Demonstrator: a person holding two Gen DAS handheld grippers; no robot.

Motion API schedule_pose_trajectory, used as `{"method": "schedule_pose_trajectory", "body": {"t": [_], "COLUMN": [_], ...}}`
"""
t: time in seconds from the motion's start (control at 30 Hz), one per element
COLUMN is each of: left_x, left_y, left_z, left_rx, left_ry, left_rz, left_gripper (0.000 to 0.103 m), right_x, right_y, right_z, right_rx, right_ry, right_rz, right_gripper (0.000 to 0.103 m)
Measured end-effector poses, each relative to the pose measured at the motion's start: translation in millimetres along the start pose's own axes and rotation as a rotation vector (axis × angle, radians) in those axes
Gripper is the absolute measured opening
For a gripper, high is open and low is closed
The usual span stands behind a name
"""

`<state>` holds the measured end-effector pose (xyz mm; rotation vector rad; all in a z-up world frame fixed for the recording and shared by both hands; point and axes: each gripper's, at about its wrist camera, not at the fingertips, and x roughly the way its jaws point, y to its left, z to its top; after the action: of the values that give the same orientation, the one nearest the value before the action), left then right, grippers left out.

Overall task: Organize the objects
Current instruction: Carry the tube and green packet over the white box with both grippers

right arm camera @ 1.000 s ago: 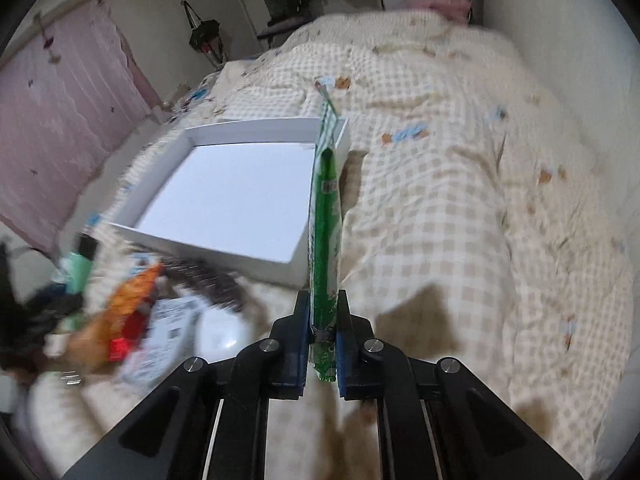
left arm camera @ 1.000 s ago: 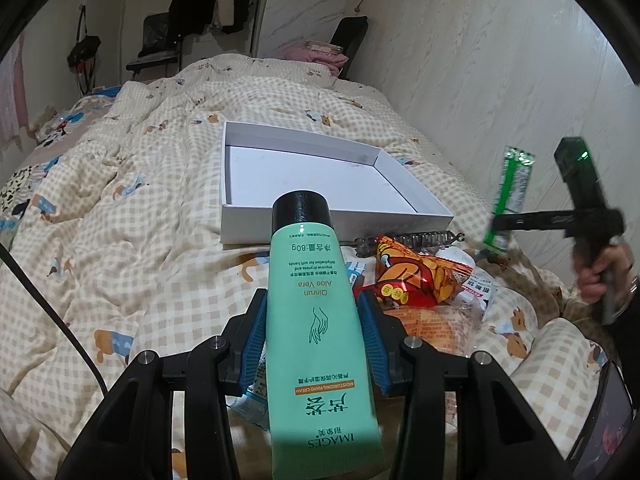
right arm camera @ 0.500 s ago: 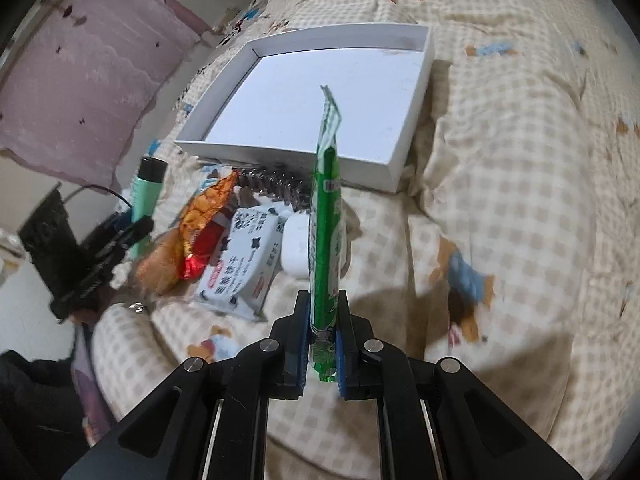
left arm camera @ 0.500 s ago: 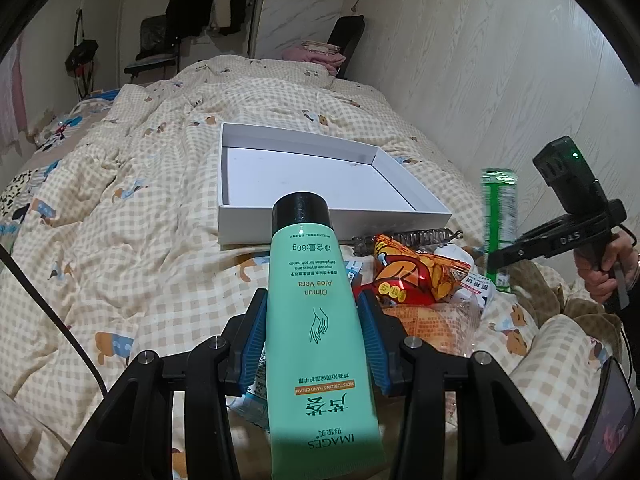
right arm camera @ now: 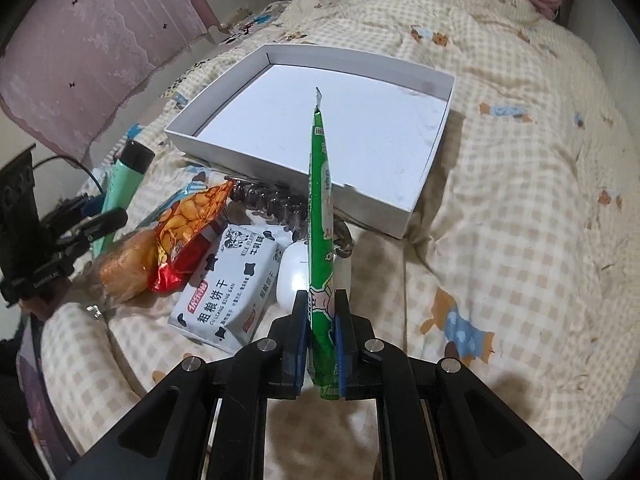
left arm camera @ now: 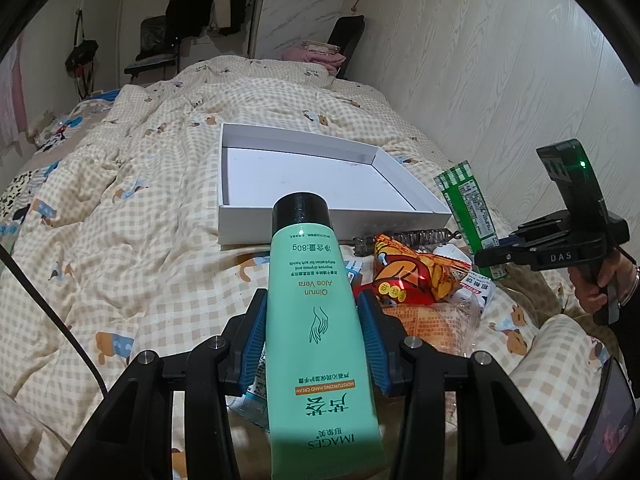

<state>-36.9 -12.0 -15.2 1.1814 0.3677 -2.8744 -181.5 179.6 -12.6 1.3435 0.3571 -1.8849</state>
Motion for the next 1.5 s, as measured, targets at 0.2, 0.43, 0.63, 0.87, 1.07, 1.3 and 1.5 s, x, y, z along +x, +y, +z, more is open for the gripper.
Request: {"method": "schedule_pose_trajectory", "body": {"t": [0.2, 0.43, 0.63, 0.87, 1.07, 1.3, 1.5], "left_x": [0, 0, -3, -10, -10, -22, -31], "left_y": [0, 0, -1, 8, 4, 2, 10], "left_z": [0, -1, 0, 1, 2, 27, 71], "left_rx": [0.0, 0.0, 0.004, -0.039, -0.026, 0.015, 0.043], "left_ry": [0.001, 0.0, -0.014, -0.054, -0.052, -0.045, -0.062], "left_rz": [0.0, -0.001, -0.002, -0.045, -0.037, -0.049, 0.022], "left_gripper": [0.049, 0.049, 0.049, 0.049, 0.048, 0.048, 0.048], "right_x": [-3, -18, -46, -42, -36, -51, -83], "right_y": [-6, -8, 14, 28, 28, 24, 21], "right_z": [-10, -18, -20, -25, -30, -22, 4], "right_rx": [0.064, 0.15, 0.154, 0.145, 0.154, 0.172, 0.158], "right_ry": [-0.032, -0.109, -0.214, -0.245, -0.244, -0.281, -0.342], "right_rz": [0.003, 0.053, 0.161, 0.195, 0.212, 0.257, 0.199], "right_gripper": [0.013, 0.012, 0.012, 0.012, 0.012, 0.012, 0.012]}}
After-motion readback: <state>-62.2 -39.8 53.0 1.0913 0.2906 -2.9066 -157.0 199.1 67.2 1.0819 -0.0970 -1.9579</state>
